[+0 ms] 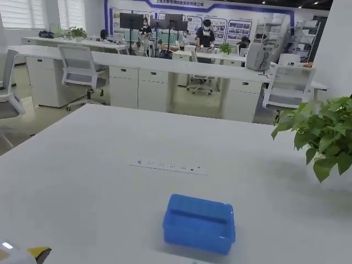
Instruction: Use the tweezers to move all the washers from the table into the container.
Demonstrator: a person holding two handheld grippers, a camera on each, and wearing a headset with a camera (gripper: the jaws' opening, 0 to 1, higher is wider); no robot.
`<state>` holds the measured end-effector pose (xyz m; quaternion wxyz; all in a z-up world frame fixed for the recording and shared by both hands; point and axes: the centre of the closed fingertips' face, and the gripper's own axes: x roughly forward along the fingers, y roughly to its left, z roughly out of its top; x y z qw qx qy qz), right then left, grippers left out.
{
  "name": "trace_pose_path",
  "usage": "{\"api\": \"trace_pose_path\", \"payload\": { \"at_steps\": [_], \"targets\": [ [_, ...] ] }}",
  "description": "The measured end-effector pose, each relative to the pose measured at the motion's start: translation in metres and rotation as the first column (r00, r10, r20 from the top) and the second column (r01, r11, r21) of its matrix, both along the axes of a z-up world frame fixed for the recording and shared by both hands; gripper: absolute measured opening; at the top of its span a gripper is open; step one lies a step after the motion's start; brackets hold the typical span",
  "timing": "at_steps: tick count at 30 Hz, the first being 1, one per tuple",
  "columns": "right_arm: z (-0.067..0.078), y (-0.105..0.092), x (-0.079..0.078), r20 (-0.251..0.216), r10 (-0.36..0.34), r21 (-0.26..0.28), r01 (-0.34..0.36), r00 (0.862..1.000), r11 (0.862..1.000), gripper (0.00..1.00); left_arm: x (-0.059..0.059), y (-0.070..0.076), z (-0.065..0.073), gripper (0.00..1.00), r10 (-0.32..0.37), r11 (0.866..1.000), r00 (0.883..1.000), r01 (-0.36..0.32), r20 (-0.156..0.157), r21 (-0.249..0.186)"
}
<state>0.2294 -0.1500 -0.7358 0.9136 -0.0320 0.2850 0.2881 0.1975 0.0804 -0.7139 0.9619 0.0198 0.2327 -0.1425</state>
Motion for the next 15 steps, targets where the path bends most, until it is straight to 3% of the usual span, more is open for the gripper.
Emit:
{"api": "trace_pose_path", "payload": {
  "at_steps": [11, 15],
  "targets": [
    [-0.0003, 0.0011, 0.0035, 0.001, 0.004, -0.005, -0.004, 1.000, 1.000, 0.94, 0.0033, -0.0001, -0.0039, 0.95, -0.003, 1.000, 1.000, 0.004, -0.010, 0.008],
    [-0.0013, 0.0001, 0.0039, -0.003, -0.004, -0.005, 0.004, 1.000, 1.000, 0.94, 0.0040, -0.0013, -0.0088, 0.95, -0.002, 1.000, 1.000, 0.002, -0.029, 0.009]
  ]
}}
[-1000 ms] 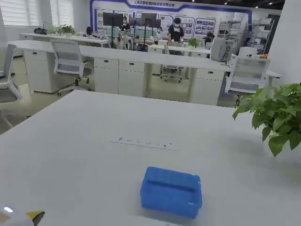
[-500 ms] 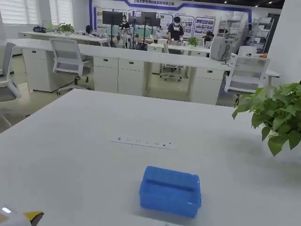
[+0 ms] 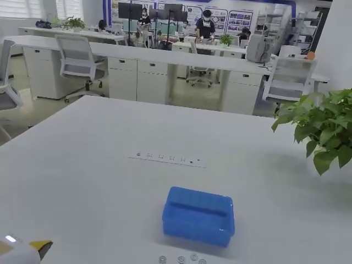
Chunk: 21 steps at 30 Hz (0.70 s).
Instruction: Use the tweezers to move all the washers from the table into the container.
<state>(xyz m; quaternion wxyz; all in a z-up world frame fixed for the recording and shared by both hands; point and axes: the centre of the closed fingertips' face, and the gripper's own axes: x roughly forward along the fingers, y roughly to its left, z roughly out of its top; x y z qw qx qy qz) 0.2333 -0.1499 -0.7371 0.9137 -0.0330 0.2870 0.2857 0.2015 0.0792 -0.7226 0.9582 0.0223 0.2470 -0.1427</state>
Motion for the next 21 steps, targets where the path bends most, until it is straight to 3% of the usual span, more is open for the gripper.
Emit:
{"api": "trace_pose_path", "payload": {
  "at_steps": [21],
  "targets": [
    [-0.0014, 0.0003, 0.0063, -0.009, -0.006, 0.000, 0.006, 1.000, 1.000, 0.93, 0.0077, -0.0016, -0.0014, 0.92, -0.026, 1.000, 1.000, 0.026, -0.007, 0.012]
  ]
}}
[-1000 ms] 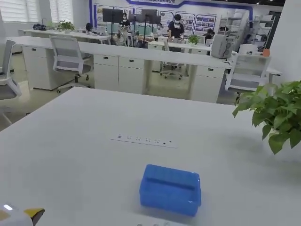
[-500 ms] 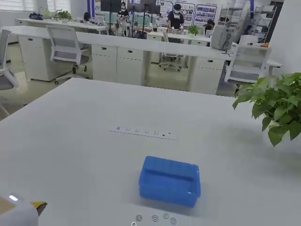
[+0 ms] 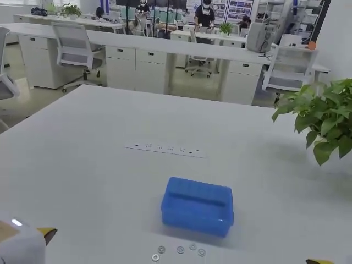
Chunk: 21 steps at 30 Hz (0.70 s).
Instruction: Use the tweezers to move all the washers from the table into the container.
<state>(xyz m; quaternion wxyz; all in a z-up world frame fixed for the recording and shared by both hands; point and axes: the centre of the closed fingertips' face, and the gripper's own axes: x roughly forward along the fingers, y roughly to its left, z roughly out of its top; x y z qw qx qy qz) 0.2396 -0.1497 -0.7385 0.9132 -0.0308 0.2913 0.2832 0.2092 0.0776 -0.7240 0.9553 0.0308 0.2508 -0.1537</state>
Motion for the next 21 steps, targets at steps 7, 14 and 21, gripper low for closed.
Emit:
{"api": "trace_pose_path", "payload": {
  "at_steps": [7, 14, 21],
  "targets": [
    [-0.002, -0.001, -0.001, -0.004, -0.003, -0.005, 0.003, 1.000, 1.000, 0.93, 0.004, -0.003, 0.001, 0.90, -0.014, 1.000, 1.000, 0.014, 0.001, -0.001],
    [-0.005, 0.000, -0.001, -0.004, -0.005, -0.001, 0.005, 1.000, 1.000, 0.93, 0.007, -0.006, -0.002, 0.89, -0.032, 0.999, 0.999, 0.032, -0.004, 0.012],
    [-0.009, 0.000, 0.002, -0.014, -0.005, -0.011, 0.005, 1.000, 1.000, 0.92, 0.016, -0.012, 0.000, 0.86, -0.081, 0.996, 0.996, 0.079, 0.038, 0.032]
  ]
}}
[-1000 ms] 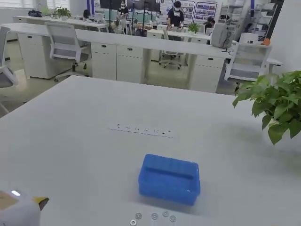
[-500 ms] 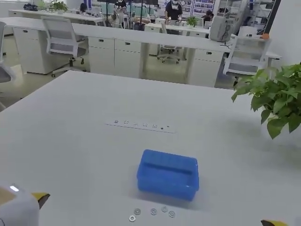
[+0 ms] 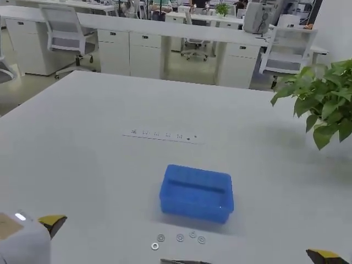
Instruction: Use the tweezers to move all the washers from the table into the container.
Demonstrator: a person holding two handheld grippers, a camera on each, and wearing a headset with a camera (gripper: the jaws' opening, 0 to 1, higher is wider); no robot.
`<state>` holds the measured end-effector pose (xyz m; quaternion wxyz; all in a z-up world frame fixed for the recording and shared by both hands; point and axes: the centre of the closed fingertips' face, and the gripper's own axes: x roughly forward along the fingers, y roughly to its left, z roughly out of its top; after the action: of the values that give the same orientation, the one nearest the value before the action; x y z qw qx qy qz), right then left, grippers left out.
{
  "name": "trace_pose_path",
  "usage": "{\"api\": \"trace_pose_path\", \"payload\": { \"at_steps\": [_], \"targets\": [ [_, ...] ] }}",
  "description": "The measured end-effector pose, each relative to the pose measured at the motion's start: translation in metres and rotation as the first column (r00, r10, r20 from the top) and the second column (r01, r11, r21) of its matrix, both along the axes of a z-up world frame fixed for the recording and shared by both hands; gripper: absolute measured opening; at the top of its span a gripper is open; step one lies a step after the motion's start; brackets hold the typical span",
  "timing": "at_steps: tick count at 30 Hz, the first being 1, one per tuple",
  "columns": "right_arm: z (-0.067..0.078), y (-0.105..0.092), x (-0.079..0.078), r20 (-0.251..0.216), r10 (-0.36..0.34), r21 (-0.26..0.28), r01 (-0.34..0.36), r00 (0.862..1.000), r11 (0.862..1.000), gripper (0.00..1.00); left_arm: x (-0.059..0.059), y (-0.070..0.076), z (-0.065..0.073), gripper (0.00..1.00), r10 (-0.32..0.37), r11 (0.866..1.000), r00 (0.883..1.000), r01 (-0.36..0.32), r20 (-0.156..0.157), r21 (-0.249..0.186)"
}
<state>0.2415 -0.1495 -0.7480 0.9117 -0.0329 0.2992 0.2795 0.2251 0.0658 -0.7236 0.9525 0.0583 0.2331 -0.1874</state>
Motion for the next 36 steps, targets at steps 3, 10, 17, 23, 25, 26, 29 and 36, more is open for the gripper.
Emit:
{"api": "trace_pose_path", "payload": {
  "at_steps": [3, 10, 17, 23, 25, 26, 29, 36],
  "targets": [
    [-0.003, -0.001, 0.003, -0.007, -0.007, -0.001, 0.007, 1.000, 1.000, 0.91, 0.005, -0.002, -0.002, 0.84, -0.015, 1.000, 1.000, 0.014, 0.005, 0.013],
    [-0.011, -0.005, 0.011, -0.026, -0.006, -0.023, 0.006, 1.000, 1.000, 0.89, 0.020, -0.010, -0.014, 0.76, -0.069, 0.998, 0.998, 0.069, -0.002, 0.013],
    [-0.017, -0.008, 0.017, -0.041, -0.014, -0.025, 0.013, 0.999, 1.000, 0.88, 0.029, -0.032, -0.030, 0.59, -0.204, 0.978, 0.976, 0.206, -0.070, 0.020],
    [-0.022, -0.010, 0.014, -0.057, -0.024, -0.022, 0.023, 0.998, 0.999, 0.88, 0.036, -0.045, -0.045, 0.44, -0.341, 0.931, 0.934, 0.351, -0.106, 0.099],
    [-0.025, -0.012, 0.012, -0.067, -0.031, -0.022, 0.030, 0.997, 0.999, 0.88, 0.037, -0.050, -0.048, 0.42, -0.379, 0.912, 0.918, 0.392, -0.113, 0.125],
    [-0.026, -0.013, 0.010, -0.070, -0.033, -0.022, 0.032, 0.997, 0.999, 0.88, 0.039, -0.051, -0.051, 0.41, -0.391, 0.903, 0.913, 0.405, -0.118, 0.142],
    [-0.030, -0.016, 0.007, -0.082, -0.038, -0.021, 0.036, 0.996, 0.999, 0.88, 0.039, -0.057, -0.061, 0.37, -0.444, 0.869, 0.883, 0.466, -0.153, 0.167],
    [-0.034, -0.017, 0.003, -0.099, -0.049, -0.018, 0.047, 0.994, 0.999, 0.88, 0.043, -0.070, -0.080, 0.28, -0.522, 0.810, 0.827, 0.557, -0.209, 0.185]
  ]
}}
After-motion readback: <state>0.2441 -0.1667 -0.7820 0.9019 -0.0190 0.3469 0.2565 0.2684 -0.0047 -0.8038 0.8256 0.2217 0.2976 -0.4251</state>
